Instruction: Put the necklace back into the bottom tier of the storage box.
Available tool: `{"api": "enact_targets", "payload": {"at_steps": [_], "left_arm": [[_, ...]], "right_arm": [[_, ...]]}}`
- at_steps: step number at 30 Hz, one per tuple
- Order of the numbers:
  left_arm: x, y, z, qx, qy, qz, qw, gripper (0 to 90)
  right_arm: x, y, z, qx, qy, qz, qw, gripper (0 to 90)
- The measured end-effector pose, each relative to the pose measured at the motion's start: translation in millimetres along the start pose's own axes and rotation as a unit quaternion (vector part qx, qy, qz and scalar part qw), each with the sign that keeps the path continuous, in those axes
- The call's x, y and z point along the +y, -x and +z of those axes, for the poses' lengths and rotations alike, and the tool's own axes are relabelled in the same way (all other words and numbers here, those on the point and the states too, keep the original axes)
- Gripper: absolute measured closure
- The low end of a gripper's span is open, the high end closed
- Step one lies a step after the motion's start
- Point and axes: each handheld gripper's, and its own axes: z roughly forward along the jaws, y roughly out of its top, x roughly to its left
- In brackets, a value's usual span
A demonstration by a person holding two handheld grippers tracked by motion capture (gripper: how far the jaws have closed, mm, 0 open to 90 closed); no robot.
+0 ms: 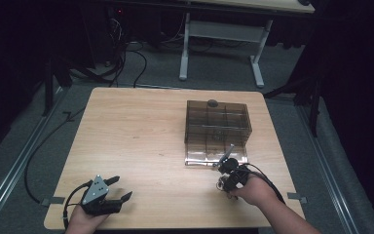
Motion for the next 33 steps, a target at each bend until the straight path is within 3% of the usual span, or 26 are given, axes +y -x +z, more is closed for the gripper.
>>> {"api": "enact_targets", "payload": {"at_steps": [9,16,24,25,33], "left_arm": [[0.0,0.0,0.1,-0.001,-0.001,0.001,1.0,27.2],[0.0,0.0,0.0,-0.001,0.0,0.001,1.0,27.2],[0.1,-0.2,0.2,-0.001,-0.001,0.001,1.0,27.2],[0.1,-0.2,0.2,-0.002,-0.001,0.001,1.0,27.2],[0.1,-0.2,0.2,-0.001,-0.002,0.001,1.0,27.2]], "right_arm": [[-0.7,0.6,0.1,-0.011,0.004,-0.015,0.9998,73.1],[-0.9,1.9,-0.6,-0.007,0.001,-0.015,0.9999,73.7],[-4.5,7.3,-11.3,-0.001,0.01,-0.013,0.9999,73.8],[-6.0,7.9,-14.8,0.0,0.011,-0.003,0.9999,73.8],[-9.4,14.0,-25.8,0.002,0.018,-0.007,0.9998,73.9]]}}
